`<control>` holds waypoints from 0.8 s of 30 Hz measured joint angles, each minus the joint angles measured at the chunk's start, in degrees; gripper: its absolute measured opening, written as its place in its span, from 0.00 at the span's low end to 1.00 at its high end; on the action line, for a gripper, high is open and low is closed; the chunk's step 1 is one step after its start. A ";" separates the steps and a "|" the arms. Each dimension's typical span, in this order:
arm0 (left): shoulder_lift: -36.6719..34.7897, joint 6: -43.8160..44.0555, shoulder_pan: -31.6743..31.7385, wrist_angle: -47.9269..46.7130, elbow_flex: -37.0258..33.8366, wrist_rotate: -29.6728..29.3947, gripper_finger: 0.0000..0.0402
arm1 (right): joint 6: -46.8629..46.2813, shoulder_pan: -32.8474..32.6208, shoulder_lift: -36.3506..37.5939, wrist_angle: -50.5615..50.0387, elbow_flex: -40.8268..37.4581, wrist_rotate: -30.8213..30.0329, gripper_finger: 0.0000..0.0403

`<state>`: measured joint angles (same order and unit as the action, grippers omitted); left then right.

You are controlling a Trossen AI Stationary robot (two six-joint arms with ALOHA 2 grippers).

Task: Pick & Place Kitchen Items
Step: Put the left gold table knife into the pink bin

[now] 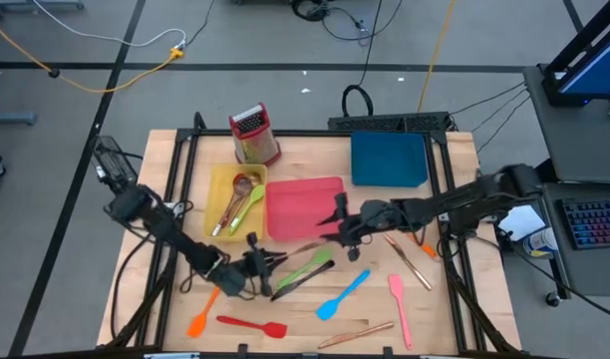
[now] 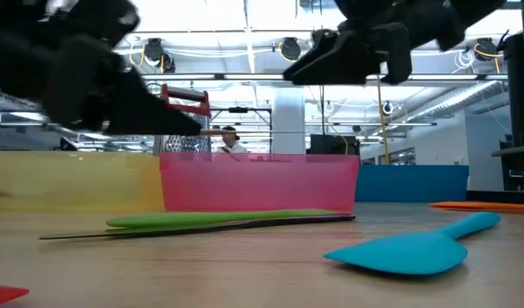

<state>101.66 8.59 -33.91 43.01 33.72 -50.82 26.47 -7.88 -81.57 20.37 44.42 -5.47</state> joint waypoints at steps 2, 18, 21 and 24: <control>-2.74 -0.88 2.86 -1.75 0.02 3.93 0.14 | -0.04 0.01 3.42 -4.54 0.00 -3.55 0.37; -14.21 -4.23 28.35 -19.33 0.04 34.83 0.14 | -1.75 0.02 17.87 -8.80 -7.67 -5.21 0.37; -13.81 -4.38 32.25 -20.23 0.06 38.34 0.14 | -1.77 0.02 18.17 -7.83 -9.17 -5.21 0.37; -13.85 -5.00 35.24 -21.26 0.07 40.29 0.14 | -1.77 0.02 18.16 -7.70 -10.15 -5.21 0.37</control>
<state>87.81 3.59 1.33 21.75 33.79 -10.52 24.71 -7.86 -63.42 12.67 34.28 -10.68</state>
